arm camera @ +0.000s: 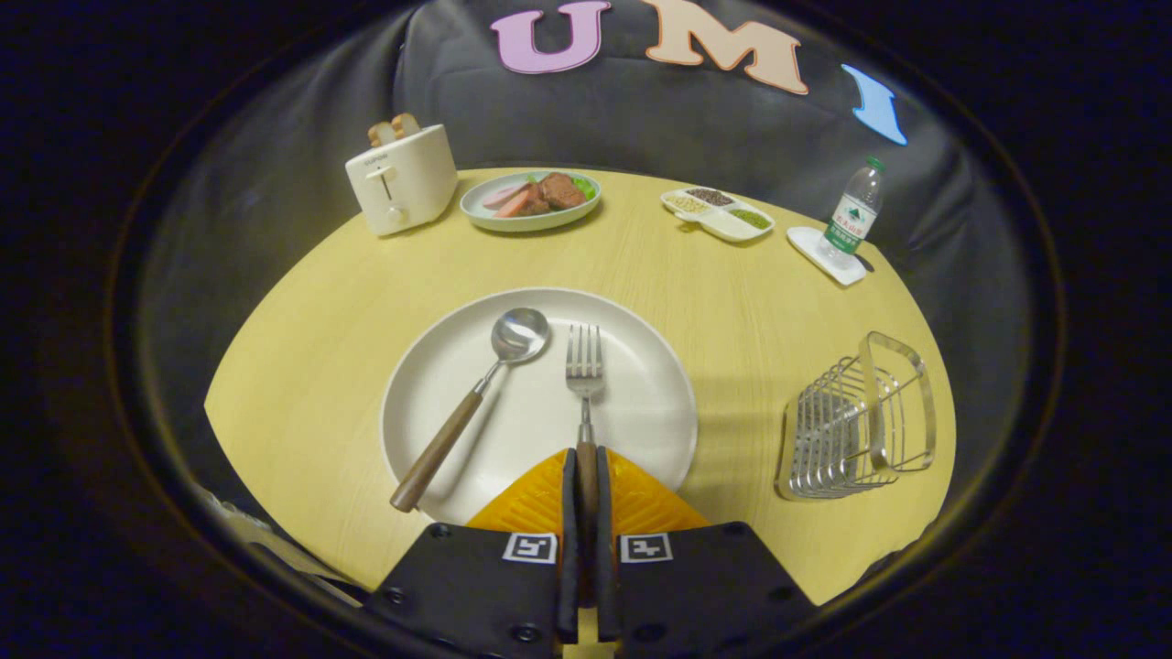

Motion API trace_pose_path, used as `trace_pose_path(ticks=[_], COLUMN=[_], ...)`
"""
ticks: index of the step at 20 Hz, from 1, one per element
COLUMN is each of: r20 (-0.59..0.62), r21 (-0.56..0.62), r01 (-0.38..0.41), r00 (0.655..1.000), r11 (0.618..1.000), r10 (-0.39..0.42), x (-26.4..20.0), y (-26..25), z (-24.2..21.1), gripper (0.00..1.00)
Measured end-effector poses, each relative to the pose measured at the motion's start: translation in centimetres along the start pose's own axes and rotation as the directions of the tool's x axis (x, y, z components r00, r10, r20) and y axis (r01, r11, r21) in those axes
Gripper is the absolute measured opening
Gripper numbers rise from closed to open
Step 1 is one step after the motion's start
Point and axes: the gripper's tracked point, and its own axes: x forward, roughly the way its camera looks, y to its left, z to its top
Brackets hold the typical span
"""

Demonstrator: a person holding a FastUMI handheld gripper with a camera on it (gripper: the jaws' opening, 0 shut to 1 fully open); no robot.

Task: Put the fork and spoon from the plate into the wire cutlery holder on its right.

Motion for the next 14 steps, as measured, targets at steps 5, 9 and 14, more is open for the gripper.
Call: trace_pose_path(ticks=[5,9,14], r20=[-0.03,-0.032,-0.02], r21=[0.015,0.028,0.104], r01=[-0.012,-0.02,-0.038], r00=[0.999,0.999,0.999], r11=[1.0,0.999,0.994], r10=[0.013,0.021,0.041], x=[-0.9,-2.3,-3.6], y=[-0.3,-1.3,-2.5], z=[0.3,1.6,3.1], gripper=[0.11,0.11,0.11])
